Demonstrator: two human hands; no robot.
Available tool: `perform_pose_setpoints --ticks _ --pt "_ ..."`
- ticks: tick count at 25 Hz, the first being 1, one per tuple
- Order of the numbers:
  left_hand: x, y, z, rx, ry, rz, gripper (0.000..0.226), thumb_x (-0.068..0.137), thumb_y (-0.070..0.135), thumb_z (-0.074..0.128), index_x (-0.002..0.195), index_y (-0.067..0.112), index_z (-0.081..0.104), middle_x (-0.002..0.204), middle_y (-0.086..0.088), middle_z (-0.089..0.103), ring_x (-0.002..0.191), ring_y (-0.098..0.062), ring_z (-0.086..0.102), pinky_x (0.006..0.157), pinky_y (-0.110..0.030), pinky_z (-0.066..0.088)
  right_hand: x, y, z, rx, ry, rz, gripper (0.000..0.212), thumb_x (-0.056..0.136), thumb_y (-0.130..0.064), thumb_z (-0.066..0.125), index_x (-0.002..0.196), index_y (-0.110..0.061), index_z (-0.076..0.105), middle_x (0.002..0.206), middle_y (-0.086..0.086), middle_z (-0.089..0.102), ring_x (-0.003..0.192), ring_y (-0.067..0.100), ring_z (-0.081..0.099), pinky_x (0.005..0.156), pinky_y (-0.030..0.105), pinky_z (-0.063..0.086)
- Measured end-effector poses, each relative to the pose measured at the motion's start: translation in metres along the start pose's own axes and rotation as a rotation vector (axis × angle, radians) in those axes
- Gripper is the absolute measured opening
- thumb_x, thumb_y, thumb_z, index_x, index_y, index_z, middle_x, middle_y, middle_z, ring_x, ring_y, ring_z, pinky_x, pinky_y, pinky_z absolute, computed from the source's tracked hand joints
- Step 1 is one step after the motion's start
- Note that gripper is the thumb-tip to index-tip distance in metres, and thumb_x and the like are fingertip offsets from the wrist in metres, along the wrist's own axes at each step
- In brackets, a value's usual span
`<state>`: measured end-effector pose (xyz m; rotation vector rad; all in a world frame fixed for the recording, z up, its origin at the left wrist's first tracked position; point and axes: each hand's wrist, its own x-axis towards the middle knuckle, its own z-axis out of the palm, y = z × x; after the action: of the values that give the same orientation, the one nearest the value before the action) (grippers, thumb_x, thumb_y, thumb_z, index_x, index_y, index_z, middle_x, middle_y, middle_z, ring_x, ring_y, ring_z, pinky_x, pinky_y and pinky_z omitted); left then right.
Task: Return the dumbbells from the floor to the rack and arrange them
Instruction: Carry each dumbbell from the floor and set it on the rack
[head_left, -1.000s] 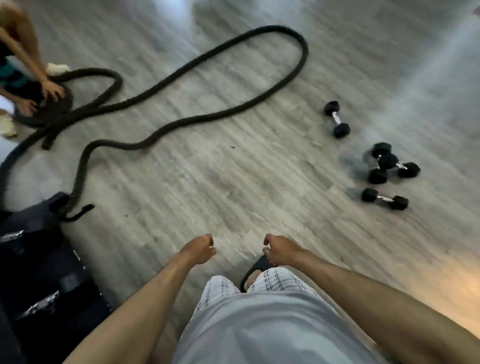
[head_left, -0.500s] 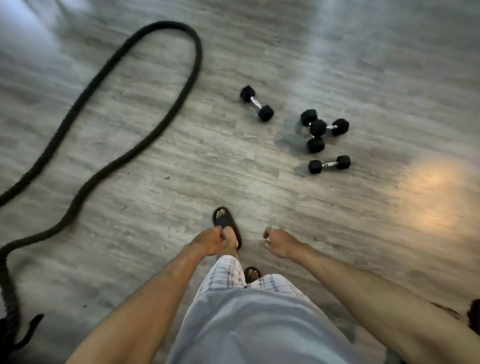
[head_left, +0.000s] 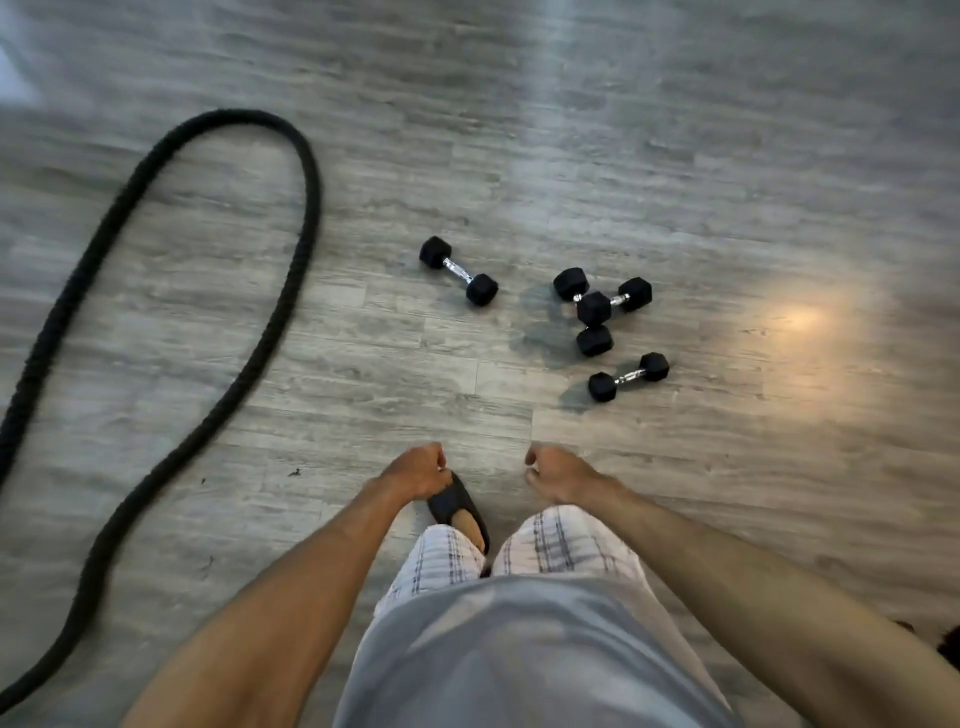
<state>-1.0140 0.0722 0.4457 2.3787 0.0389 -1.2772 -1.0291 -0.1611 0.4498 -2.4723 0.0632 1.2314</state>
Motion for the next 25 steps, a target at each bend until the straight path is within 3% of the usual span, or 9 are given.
perform_pose_setpoints --ticks 7,9,11,15,21,25 --pt "0.096 0.007 -0.115 0.019 -0.057 -0.035 0.026 0.095 0.030 0.056 0.114 0.012 0.056 0.119 -0.012 0.063 0.104 -0.026 0.060 0.083 -0.033 0.046 0.110 -0.039 -0.121 0.059 0.067 -0.019 0.027 0.097 -0.026 0.048 0.113 -0.007 0.057 0.114 0.016 0.068 0.108 0.032 0.062 0.077 0.030 0.041" --pt "0.124 0.011 -0.142 0.015 -0.077 -0.059 0.026 0.096 0.030 0.056 0.114 0.011 0.056 0.121 -0.012 0.062 0.106 -0.026 0.059 0.083 -0.032 0.045 0.141 -0.043 -0.151 0.076 0.064 -0.029 0.031 0.097 -0.031 0.045 0.112 -0.007 0.058 0.113 0.016 0.069 0.106 0.033 0.063 0.079 0.031 0.045" --pt "0.160 0.021 -0.176 0.003 -0.070 -0.070 0.027 0.096 0.029 0.055 0.116 0.010 0.056 0.122 -0.013 0.061 0.108 -0.027 0.059 0.084 -0.031 0.044 0.183 -0.047 -0.185 0.089 0.048 -0.051 0.036 0.097 -0.033 0.044 0.114 -0.005 0.060 0.113 0.017 0.068 0.106 0.034 0.063 0.083 0.035 0.046" --pt "0.227 0.051 -0.249 -0.052 -0.038 -0.128 0.027 0.097 0.026 0.054 0.117 0.008 0.057 0.119 -0.015 0.064 0.107 -0.028 0.061 0.082 -0.031 0.044 0.265 -0.062 -0.251 0.039 -0.053 -0.068 0.031 0.098 -0.026 0.043 0.112 -0.003 0.058 0.109 0.018 0.068 0.104 0.035 0.062 0.076 0.033 0.041" --pt "0.323 0.087 -0.320 -0.197 -0.026 -0.177 0.025 0.096 0.024 0.056 0.115 0.009 0.059 0.113 -0.014 0.067 0.097 -0.027 0.063 0.082 -0.032 0.048 0.375 -0.085 -0.320 0.032 -0.145 -0.069 0.031 0.099 -0.026 0.047 0.122 -0.007 0.056 0.116 0.017 0.066 0.111 0.033 0.060 0.077 0.029 0.040" --pt "0.400 0.089 -0.337 -0.385 -0.024 -0.259 0.026 0.092 0.023 0.059 0.114 0.010 0.060 0.108 -0.015 0.068 0.100 -0.031 0.066 0.090 -0.039 0.054 0.461 -0.089 -0.324 0.034 -0.164 -0.037 0.028 0.097 -0.026 0.048 0.114 -0.008 0.061 0.117 0.018 0.066 0.113 0.035 0.059 0.088 0.036 0.046"
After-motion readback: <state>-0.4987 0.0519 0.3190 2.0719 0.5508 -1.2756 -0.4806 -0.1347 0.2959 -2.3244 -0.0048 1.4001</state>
